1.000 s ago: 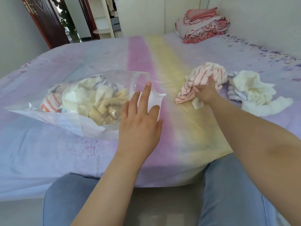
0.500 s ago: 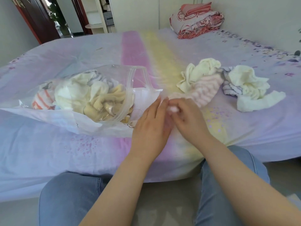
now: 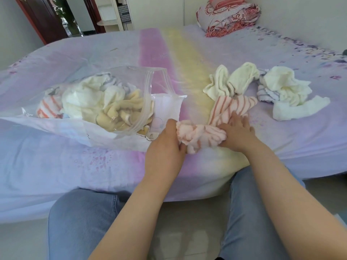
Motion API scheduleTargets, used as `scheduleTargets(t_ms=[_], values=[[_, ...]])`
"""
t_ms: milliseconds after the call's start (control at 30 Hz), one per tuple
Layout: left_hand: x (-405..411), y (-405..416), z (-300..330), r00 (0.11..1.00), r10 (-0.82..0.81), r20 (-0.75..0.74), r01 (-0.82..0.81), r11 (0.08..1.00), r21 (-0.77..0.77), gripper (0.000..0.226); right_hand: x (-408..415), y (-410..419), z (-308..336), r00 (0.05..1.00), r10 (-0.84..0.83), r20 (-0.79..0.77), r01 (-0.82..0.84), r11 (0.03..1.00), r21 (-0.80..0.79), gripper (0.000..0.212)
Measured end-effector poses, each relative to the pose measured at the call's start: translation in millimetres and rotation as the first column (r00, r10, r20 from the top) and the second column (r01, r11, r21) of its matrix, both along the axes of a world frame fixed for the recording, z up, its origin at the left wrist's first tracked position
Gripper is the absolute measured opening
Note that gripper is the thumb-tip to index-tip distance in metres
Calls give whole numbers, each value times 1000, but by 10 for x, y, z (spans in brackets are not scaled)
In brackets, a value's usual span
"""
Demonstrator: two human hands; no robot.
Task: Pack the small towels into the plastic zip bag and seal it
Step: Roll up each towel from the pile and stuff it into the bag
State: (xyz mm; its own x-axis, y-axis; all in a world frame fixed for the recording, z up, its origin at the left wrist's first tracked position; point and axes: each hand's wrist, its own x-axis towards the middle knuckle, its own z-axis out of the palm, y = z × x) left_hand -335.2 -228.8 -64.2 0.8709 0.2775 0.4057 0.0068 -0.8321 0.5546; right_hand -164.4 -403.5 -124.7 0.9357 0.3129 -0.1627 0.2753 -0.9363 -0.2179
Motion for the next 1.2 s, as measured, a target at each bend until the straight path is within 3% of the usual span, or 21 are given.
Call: scheduleTargets(t_ms=[67,133,200,233,267,333,400,467,533,600,667,733,867,900,933,967,1000,1033,1067,1100,1200], values=[[-47,-15,71,998,4,67,-5,1000,23,34,-8,49,-11,997,-5,80,-10,983,181,31],[-68,-21,88,996,18,84,-26,995,92,39,-159,135,14,988,-104,111,30,849,527,14],[-61,-53,40,996,75,39,-82,969,231,44,-454,217,99,989,-130,-76,134,533,836,26],[-56,-80,14,994,108,20,-109,956,272,43,-640,235,154,987,-44,-152,157,376,913,37],[-49,-103,-7,992,124,10,-122,953,278,41,-822,237,203,980,101,-169,133,296,946,49],[-25,-116,-51,996,90,15,-91,975,201,37,-1120,226,261,893,427,-141,37,242,970,67],[-19,-106,-65,996,-88,22,88,996,14,46,-1234,219,256,831,545,-107,39,134,990,70],[-49,-118,-42,939,-344,11,340,924,-172,60,-1179,285,286,932,355,-79,70,38,997,58],[-126,-135,-24,907,-421,-20,406,886,-222,68,-1078,387,399,988,116,-99,101,-15,995,31],[-224,-86,-47,956,-291,23,292,953,-80,65,-958,438,515,988,65,-137,145,-141,979,11],[-331,35,-74,990,-89,112,71,985,160,54,-820,455,680,971,144,-189,225,-297,928,17],[-384,144,-88,989,26,148,-64,964,259,41,-751,614,864,948,274,-163,258,-357,898,22],[-366,155,12,989,115,90,-141,916,376,22,-853,1298,940,998,34,-58,65,-281,957,10],[-356,156,41,986,167,28,-163,886,434,18,-862,1410,858,998,11,-58,59,-235,970,8],[-355,175,44,970,232,-71,-168,854,493,17,-806,1492,728,997,66,-52,58,-107,993,13],[-372,211,25,942,293,-166,-161,825,542,16,-756,1525,606,987,160,-10,-22,196,980,24],[-400,264,-4,908,342,-243,-147,802,579,15,-710,1534,466,950,311,-21,-174,585,792,41],[-436,318,-18,874,383,-298,-137,784,605,16,-650,1520,318,912,411,-21,-354,810,468,58],[-470,362,-24,848,417,-327,-134,766,629,21,-626,1490,243,871,491,-17,-473,849,236,68],[-498,391,-14,831,441,-338,-130,746,653,28,-619,1450,209,851,525,-17,-512,837,194,70],[-548,453,69,825,454,-338,-136,738,661,25,-642,1377,213,900,377,218,-435,792,428,50]])
